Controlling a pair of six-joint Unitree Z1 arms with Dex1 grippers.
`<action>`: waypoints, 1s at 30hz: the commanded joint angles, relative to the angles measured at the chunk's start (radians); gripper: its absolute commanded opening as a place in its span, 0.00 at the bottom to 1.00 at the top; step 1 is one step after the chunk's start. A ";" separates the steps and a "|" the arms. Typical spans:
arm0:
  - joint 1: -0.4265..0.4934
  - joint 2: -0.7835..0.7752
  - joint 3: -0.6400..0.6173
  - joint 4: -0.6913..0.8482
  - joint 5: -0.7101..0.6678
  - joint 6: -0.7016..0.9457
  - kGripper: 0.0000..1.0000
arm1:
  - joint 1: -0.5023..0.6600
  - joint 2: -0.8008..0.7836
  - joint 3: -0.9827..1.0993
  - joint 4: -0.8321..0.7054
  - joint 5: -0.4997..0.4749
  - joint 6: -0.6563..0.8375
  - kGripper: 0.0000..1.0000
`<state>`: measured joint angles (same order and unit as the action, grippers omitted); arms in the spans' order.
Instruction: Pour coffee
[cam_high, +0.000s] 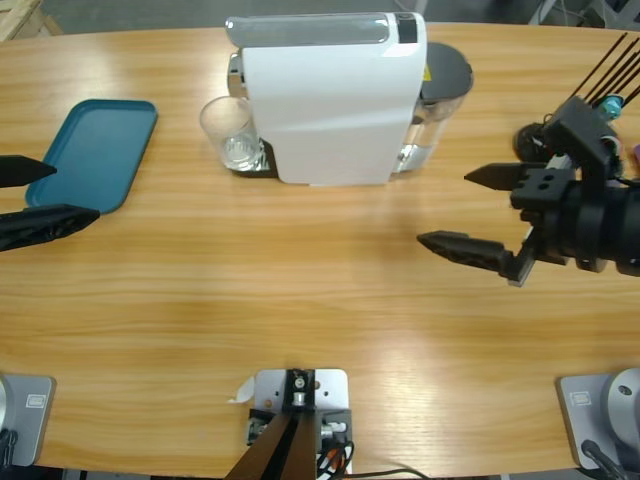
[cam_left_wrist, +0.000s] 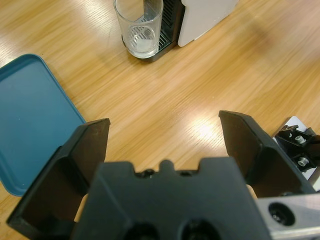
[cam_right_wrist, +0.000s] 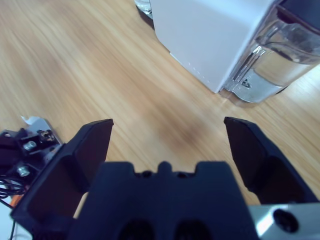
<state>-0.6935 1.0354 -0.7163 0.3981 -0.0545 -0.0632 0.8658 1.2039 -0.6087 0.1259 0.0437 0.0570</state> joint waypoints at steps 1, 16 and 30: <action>-0.007 0.035 0.034 -0.015 -0.008 0.009 0.95 | 0.010 0.069 0.037 -0.023 0.000 -0.013 0.99; -0.007 0.038 0.036 -0.018 -0.008 0.008 0.95 | 0.010 0.067 0.044 -0.023 -0.044 -0.013 0.99; -0.007 0.042 0.037 -0.022 -0.008 0.008 0.95 | 0.010 0.095 0.043 -0.026 -0.046 -0.013 0.99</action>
<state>-0.6936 1.0428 -0.7161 0.3880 -0.0547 -0.0632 0.8658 1.2601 -0.5923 0.1115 0.0186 0.0543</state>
